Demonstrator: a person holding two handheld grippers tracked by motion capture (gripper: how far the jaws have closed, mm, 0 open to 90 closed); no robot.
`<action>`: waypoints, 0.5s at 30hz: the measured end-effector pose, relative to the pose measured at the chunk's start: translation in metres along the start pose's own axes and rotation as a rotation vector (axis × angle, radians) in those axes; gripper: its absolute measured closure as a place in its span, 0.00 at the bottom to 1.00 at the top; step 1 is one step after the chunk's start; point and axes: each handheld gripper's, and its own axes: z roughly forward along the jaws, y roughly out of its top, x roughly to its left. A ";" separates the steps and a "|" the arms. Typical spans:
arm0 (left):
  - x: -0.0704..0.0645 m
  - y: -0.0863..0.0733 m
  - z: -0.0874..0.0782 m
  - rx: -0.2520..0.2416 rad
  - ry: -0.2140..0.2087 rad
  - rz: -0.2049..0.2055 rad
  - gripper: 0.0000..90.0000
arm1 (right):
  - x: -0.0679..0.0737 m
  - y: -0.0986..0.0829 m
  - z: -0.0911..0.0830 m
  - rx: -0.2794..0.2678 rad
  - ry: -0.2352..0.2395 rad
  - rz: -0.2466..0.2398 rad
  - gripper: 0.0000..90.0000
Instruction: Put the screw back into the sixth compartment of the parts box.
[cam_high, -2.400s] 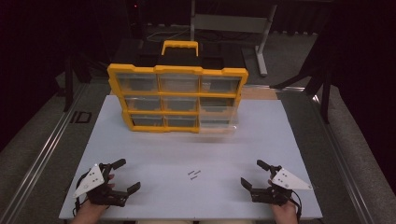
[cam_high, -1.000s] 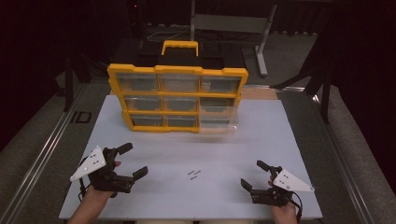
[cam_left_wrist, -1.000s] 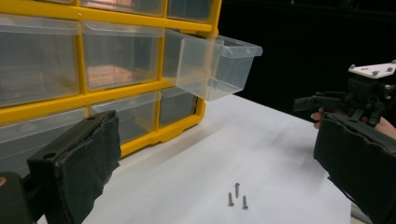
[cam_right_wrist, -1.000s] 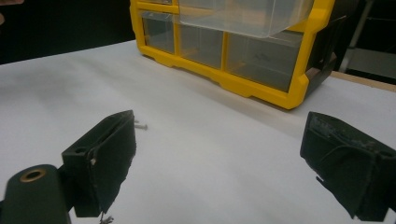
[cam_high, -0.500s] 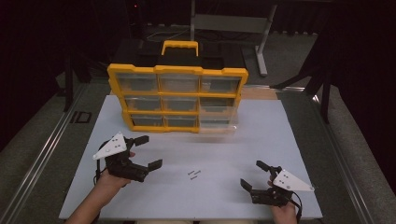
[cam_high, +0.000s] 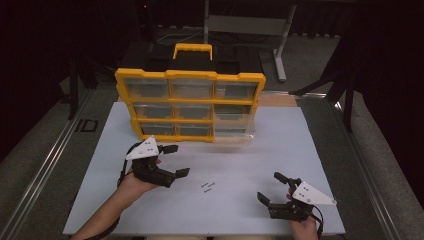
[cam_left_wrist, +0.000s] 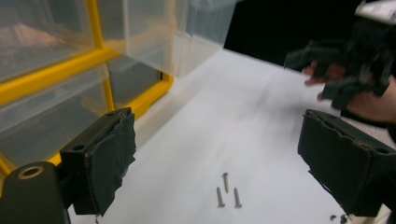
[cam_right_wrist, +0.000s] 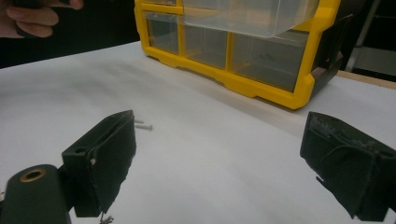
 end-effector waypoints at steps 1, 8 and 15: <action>0.000 -0.001 0.003 0.010 -0.006 0.000 0.16 | 0.000 0.000 0.000 -0.001 0.001 -0.002 0.12; -0.004 -0.008 0.026 0.079 -0.045 0.017 0.29 | 0.000 0.000 0.000 0.000 0.006 -0.002 0.12; -0.008 -0.014 0.047 0.166 -0.058 0.016 0.44 | 0.001 0.000 0.000 0.001 0.009 -0.002 0.12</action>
